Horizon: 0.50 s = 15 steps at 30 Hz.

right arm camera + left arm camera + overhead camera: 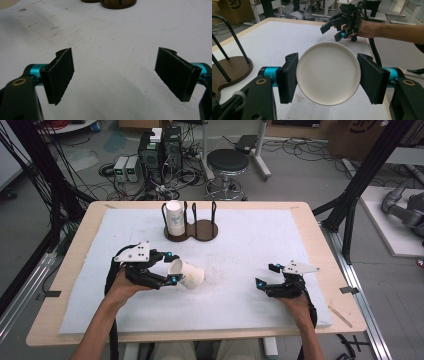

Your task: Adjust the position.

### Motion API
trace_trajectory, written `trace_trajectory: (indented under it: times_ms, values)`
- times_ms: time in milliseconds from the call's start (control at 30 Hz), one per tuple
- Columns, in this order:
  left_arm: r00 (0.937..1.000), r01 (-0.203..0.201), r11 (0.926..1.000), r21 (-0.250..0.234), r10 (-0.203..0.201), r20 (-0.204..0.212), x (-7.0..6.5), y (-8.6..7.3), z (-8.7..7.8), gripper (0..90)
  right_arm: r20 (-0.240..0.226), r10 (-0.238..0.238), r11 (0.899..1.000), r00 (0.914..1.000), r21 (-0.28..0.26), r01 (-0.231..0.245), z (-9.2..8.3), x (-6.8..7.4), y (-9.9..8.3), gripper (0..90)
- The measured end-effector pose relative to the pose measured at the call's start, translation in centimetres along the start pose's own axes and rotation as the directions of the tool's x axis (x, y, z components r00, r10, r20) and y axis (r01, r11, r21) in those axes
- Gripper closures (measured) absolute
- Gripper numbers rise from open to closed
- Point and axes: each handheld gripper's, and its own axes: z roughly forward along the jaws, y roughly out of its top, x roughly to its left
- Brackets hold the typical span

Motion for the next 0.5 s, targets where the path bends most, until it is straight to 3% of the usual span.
trace_trajectory:
  times_ms: [167, 233, 367, 500]
  values:
    - [1.0, 0.005, 0.9999, -0.014, -0.005, 0.005, 0.3, -0.2, -0.1, 36.4, -0.067, -0.044, 0.999, 0.9968, -0.029, 0.042, -0.5, 0.2, 1.2, 16.2]
    - [0.9999, 0.013, 0.9996, -0.026, -0.013, 0.007, 0.3, -0.3, -0.1, 36.4, -0.11, -0.069, 0.997, 0.9916, -0.053, 0.063, -0.9, 0.5, 2.1, 16.2]
    - [0.9996, 0.018, 0.9987, -0.047, -0.017, 0.021, 0.4, -0.4, -0.2, 36.4, -0.218, -0.125, 0.99, 0.9681, -0.09, 0.107, -1.0, 1.4, 4.2, 16.2]
    - [0.9993, 0.029, 0.9984, -0.048, -0.028, 0.026, 0.5, -0.4, -0.3, 36.4, -0.312, -0.172, 0.984, 0.9344, -0.095, 0.15, -0.7, 2.3, 6.0, 16.2]
